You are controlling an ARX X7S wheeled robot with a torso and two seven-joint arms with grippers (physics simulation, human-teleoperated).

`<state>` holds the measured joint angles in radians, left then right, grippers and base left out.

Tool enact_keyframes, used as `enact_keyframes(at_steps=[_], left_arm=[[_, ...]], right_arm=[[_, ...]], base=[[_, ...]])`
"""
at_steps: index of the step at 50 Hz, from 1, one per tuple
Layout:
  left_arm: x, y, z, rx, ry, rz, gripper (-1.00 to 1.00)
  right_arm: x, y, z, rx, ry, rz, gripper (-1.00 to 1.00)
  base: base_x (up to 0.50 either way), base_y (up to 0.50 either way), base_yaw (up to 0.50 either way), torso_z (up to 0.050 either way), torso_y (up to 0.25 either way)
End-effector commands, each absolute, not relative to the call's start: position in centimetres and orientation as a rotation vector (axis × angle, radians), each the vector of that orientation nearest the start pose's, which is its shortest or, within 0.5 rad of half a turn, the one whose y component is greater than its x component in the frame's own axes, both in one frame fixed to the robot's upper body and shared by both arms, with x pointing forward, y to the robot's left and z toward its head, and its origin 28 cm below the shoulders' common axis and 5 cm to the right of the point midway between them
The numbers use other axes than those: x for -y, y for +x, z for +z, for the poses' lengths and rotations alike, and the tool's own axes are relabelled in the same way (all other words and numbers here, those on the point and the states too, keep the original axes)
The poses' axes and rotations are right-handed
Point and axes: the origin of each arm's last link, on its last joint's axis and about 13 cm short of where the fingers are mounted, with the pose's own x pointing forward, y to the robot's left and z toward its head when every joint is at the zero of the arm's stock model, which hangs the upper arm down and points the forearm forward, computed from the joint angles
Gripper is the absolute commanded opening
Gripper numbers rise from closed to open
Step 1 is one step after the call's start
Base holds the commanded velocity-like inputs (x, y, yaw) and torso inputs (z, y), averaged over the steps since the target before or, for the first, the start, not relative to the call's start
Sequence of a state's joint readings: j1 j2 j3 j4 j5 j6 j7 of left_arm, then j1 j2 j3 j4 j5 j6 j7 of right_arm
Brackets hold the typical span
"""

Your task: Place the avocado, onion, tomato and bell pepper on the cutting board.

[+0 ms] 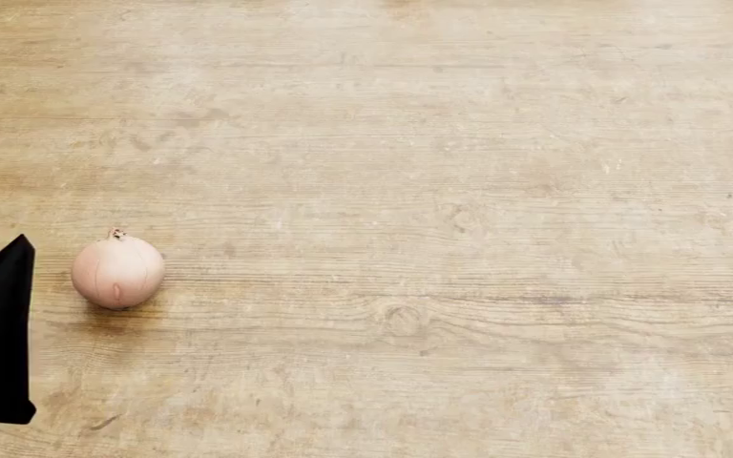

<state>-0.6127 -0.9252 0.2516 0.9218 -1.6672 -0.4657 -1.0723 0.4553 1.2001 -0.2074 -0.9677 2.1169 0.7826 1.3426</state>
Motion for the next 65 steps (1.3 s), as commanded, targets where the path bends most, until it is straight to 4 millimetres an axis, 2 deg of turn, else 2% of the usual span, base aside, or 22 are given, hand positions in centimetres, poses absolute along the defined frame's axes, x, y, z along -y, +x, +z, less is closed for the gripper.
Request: enact_keyframes(at_steps=[1, 36, 55, 65], left_arm=[[-22.4, 15.2, 25.2, 0.033, -0.219, -0.179, 1.00], [-22.3, 14.4, 25.4, 0.019, -0.220, -0.177, 1.00], [-22.3, 14.3, 25.4, 0.013, -0.221, -0.181, 1.00], [-22.2, 14.4, 25.6, 0.014, -0.218, -0.186, 1.00]], right_arm=[[13.6, 11.1, 22.7, -0.522, -0.173, 0.089, 1.00], [13.2, 13.1, 19.6, -0.598, -0.146, 0.093, 1.00], [13.8, 14.3, 17.5, -0.667, -0.126, 0.054, 1.00], [13.7, 14.6, 17.0, -0.679, -0.133, 0.062, 1.00]], base=[[0.00, 0.00, 0.00, 0.000, 0.000], [0.00, 0.00, 0.00, 0.000, 0.000], [0.00, 0.00, 0.00, 0.000, 0.000], [0.00, 0.00, 0.00, 0.000, 0.000]])
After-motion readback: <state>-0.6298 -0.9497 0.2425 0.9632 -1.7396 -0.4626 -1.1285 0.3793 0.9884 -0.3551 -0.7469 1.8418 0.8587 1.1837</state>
